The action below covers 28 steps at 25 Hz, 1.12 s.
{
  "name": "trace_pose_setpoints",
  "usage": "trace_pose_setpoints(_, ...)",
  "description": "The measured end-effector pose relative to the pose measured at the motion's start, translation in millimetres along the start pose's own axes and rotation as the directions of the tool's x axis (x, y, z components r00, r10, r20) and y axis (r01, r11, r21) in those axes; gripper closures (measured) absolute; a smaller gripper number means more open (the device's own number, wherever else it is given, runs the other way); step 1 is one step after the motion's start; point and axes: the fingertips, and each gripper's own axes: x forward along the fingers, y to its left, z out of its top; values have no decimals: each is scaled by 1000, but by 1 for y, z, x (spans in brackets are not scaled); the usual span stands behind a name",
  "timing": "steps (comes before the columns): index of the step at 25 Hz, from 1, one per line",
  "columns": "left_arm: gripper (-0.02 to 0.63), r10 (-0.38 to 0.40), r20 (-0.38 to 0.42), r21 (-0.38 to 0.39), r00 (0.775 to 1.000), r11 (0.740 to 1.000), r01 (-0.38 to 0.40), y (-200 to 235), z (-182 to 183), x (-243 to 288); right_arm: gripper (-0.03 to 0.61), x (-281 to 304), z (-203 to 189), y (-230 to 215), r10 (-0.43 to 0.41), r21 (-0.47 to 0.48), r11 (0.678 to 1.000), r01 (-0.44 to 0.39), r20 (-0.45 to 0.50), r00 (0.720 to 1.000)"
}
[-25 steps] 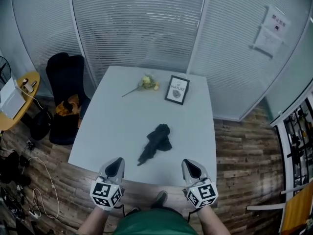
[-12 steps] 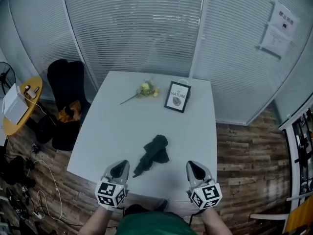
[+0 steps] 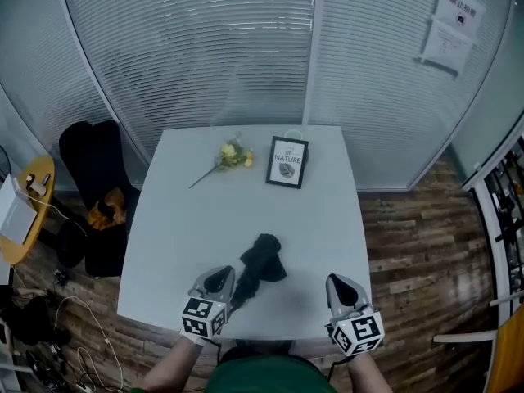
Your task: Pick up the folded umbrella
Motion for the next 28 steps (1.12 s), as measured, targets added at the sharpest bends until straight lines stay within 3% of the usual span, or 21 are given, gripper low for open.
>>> trace_pose_setpoints(9, 597, -133, -95, 32, 987, 990, 136, 8, -25, 51, 575, -21, -7, -3, -161, 30, 986, 161, -10, 987)
trace_pose_setpoints(15, 585, -225, -192, 43, 955, 971, 237, 2, -57, 89, 577, -42, -10, -10, -264, 38, 964, 264, -18, 964)
trace_pose_setpoints(20, 389, -282, -341, 40, 897, 949, 313, -3, -100, 117, 575, -64, -17, -12, -340, 29, 940, 341, -35, 940)
trace_pose_setpoints(22, 349, -296, -381, 31, 876, 943, 332, -5, -113, 126, 575, -74, -21, -12, -367, 25, 930, 368, -47, 929)
trace_pose_setpoints(28, 274, -337, -464, -92, 820, 938, 333, -9, -147, 154, 575, -108, -43, -9, -440, 49, 894, 445, -87, 894)
